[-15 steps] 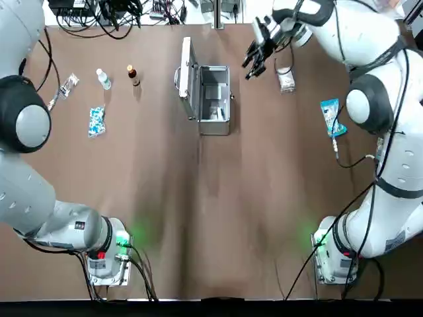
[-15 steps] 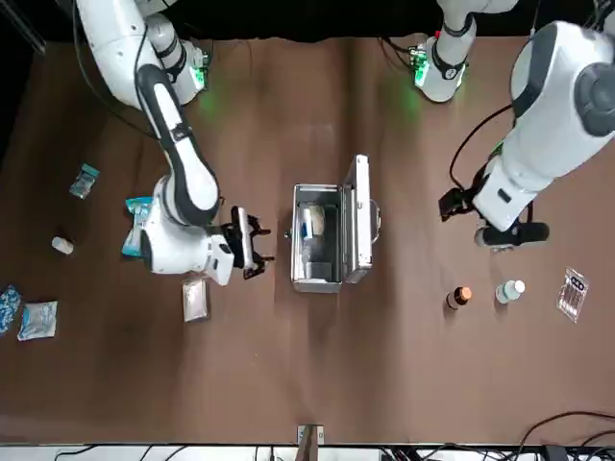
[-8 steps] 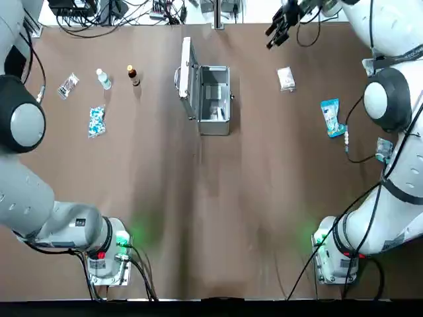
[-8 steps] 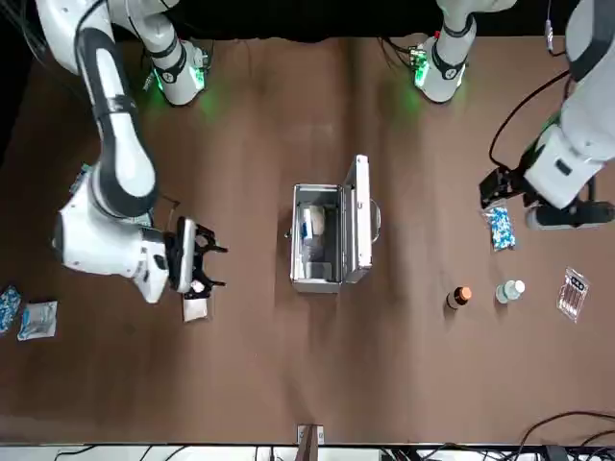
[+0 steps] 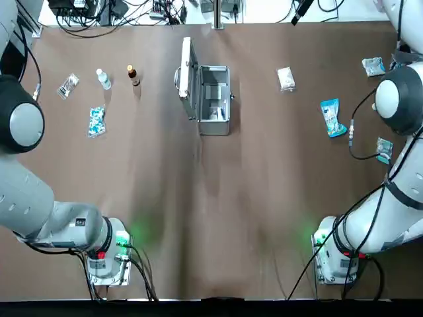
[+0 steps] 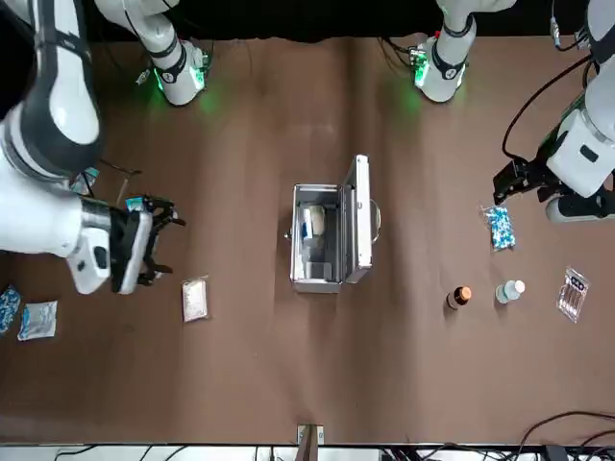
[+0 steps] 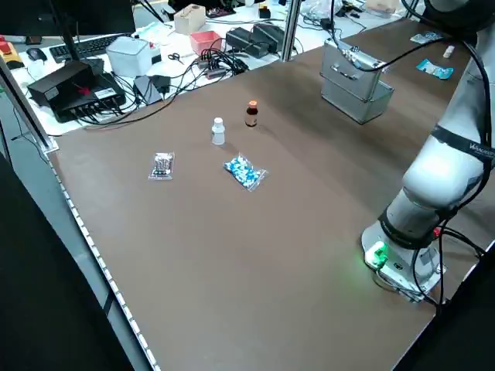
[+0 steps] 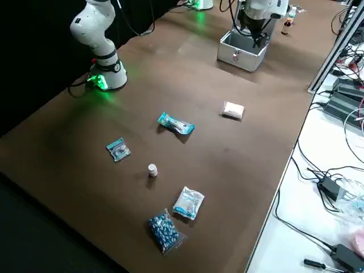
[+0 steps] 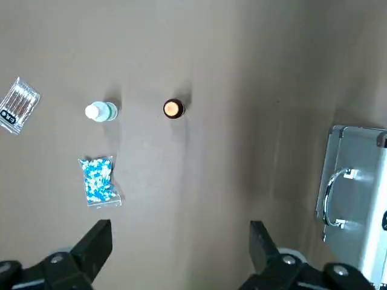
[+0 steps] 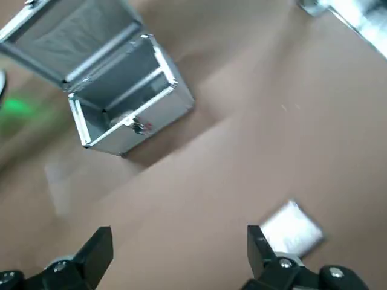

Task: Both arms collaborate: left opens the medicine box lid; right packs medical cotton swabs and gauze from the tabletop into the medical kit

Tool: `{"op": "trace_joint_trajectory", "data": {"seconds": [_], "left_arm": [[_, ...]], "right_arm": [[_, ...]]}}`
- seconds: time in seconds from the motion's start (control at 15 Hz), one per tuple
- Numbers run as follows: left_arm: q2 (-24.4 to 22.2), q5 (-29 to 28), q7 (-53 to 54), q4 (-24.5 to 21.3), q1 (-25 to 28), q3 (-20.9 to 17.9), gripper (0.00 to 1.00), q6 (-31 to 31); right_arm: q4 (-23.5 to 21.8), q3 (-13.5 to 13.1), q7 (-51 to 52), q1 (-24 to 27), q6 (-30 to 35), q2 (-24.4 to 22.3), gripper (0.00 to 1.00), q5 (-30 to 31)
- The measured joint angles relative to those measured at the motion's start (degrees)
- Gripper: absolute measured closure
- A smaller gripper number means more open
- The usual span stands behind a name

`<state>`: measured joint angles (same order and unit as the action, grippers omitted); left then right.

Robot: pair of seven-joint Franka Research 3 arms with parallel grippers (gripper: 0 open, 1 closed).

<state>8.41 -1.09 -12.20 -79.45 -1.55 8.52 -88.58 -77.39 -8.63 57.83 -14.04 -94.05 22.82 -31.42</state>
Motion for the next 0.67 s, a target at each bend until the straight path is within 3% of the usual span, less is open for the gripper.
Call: {"op": "trace_joint_trajectory", "data": {"seconds": [0.67], "left_arm": [[0.07, 0.02, -0.07, -0.33, -0.31, 0.32, 0.00, -0.52]], "right_arm": [[1.49, -2.74, -37.79, 0.91, 10.17, -6.53, 0.02, 17.14]]}}
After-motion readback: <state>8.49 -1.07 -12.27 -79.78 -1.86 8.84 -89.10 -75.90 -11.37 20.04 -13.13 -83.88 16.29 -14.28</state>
